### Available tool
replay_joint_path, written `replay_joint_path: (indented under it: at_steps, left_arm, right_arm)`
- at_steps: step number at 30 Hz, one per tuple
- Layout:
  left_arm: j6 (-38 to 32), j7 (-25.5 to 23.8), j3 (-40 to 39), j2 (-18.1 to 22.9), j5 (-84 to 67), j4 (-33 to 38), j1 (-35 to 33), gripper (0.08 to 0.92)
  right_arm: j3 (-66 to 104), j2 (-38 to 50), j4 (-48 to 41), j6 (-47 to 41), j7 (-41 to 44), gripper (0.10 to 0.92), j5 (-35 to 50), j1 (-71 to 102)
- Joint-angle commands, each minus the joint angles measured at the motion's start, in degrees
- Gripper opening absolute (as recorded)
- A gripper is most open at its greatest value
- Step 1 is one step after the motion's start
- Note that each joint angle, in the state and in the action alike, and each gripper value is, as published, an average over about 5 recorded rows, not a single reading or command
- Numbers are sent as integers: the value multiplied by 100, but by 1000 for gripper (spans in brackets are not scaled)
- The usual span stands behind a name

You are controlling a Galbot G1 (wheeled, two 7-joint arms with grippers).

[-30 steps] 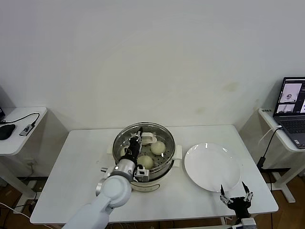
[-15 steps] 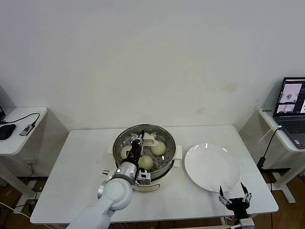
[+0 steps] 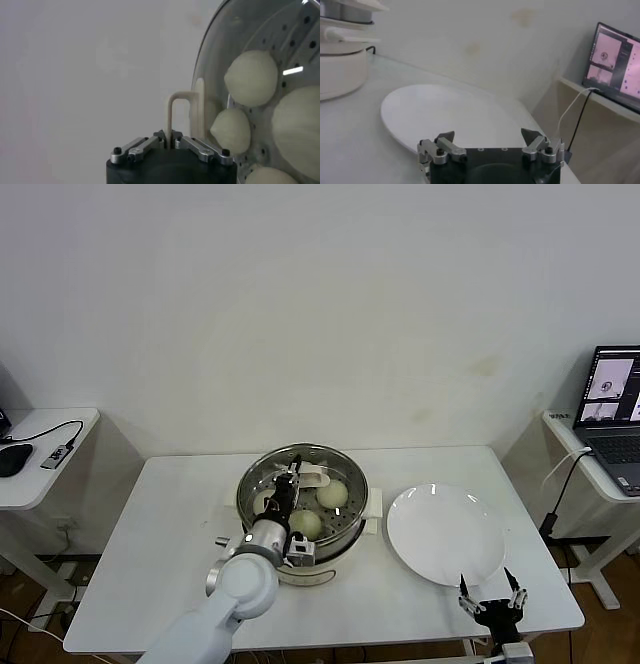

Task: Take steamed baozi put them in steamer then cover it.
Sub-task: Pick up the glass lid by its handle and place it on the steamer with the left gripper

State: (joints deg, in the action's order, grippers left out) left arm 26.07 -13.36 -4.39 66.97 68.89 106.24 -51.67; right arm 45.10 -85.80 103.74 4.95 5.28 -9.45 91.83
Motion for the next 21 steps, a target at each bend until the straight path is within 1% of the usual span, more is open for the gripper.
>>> replay_joint_path:
  at_steps: [1,15,21]
  left_arm:
    - [-4,27,-11,32,8,-32,-3,146]
    - [-47,162,38,77,4,-97,-90,146]
    - [-170,330,124,142,28,-95,-129,149]
  right_arm:
    - [-13,-11,-7,3,0,823,-9,-5]
    - [-40,-10,-19,7,5,823,-12,3]
    - [-64,-11,-25,9,5,823,-18,0]
